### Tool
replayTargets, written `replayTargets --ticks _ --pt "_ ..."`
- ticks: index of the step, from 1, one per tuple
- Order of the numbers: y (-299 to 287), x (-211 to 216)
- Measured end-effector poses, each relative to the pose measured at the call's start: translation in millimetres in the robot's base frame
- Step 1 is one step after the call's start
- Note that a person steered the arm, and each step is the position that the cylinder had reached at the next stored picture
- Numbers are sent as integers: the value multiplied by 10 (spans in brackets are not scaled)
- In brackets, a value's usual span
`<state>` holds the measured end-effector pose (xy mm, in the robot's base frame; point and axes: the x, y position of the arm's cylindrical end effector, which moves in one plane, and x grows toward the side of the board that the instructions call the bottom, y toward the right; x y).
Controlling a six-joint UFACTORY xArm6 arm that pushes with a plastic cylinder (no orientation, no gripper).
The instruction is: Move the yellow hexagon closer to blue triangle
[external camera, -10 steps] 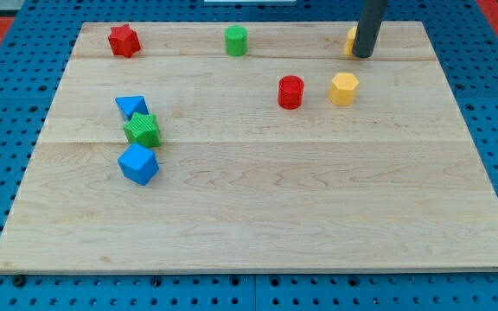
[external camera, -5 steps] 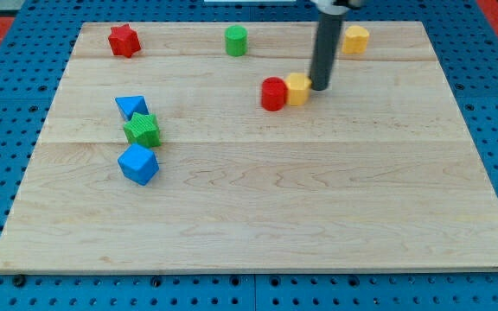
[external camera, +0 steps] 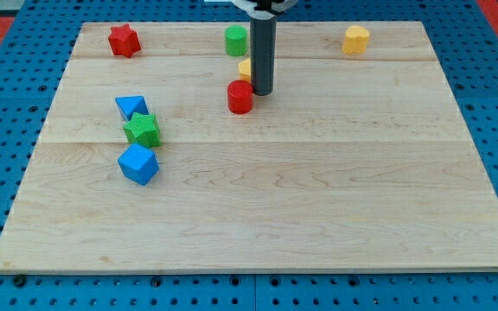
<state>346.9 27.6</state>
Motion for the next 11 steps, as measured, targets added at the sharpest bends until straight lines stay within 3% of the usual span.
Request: replayTargets --ticks 1,2,4,5,6,7,8,10,11 --pt "-61 -291" --pt "-1066 -320" --pt "-1077 -474" --pt "-1248 -993" --pt "-1596 -902" --pt "-2071 -293" --pt "-2379 -57" --pt "-1851 -302" --pt "-1514 170"
